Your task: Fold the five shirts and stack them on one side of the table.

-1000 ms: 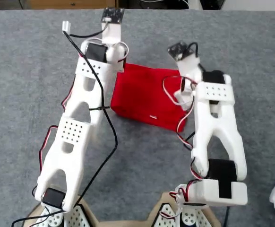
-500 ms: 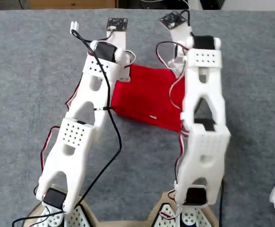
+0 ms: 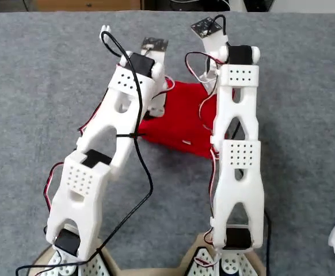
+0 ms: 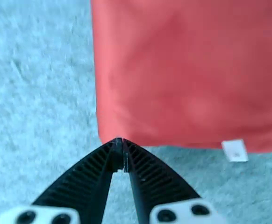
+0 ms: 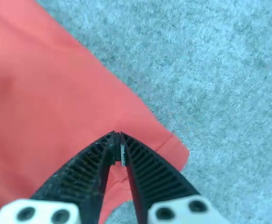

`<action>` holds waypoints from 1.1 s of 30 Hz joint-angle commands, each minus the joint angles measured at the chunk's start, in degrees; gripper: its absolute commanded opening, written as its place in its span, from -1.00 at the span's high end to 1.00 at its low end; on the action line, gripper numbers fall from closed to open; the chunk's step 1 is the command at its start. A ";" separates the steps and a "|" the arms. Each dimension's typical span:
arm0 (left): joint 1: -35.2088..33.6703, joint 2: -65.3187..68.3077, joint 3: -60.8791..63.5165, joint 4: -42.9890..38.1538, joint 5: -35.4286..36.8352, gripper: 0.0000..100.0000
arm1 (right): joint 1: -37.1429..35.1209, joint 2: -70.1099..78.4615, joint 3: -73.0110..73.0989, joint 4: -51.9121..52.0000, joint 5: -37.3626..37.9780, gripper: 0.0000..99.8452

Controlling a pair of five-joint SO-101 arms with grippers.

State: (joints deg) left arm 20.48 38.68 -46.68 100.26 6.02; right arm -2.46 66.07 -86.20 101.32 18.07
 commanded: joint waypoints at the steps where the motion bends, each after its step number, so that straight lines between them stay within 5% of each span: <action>1: -0.97 -4.18 3.96 0.53 0.35 0.96 | -0.84 -1.71 -0.40 1.05 -0.97 0.99; 10: 2.11 -4.18 8.53 -1.85 2.46 0.96 | -0.40 -11.56 13.49 0.70 -0.62 0.99; 19: 1.32 -4.79 20.22 -10.46 2.02 0.96 | 4.00 -5.93 14.99 -7.91 1.58 0.99; 28: -0.09 -16.31 11.69 -4.40 -0.88 0.96 | 3.74 -3.65 15.25 -8.70 2.37 0.99; 33: -2.11 -18.95 7.74 -9.58 -1.14 0.96 | 3.82 -3.65 15.25 -8.70 2.37 0.99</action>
State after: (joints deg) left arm 19.69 23.12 -35.69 94.73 5.14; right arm 0.97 62.81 -71.08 93.58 19.91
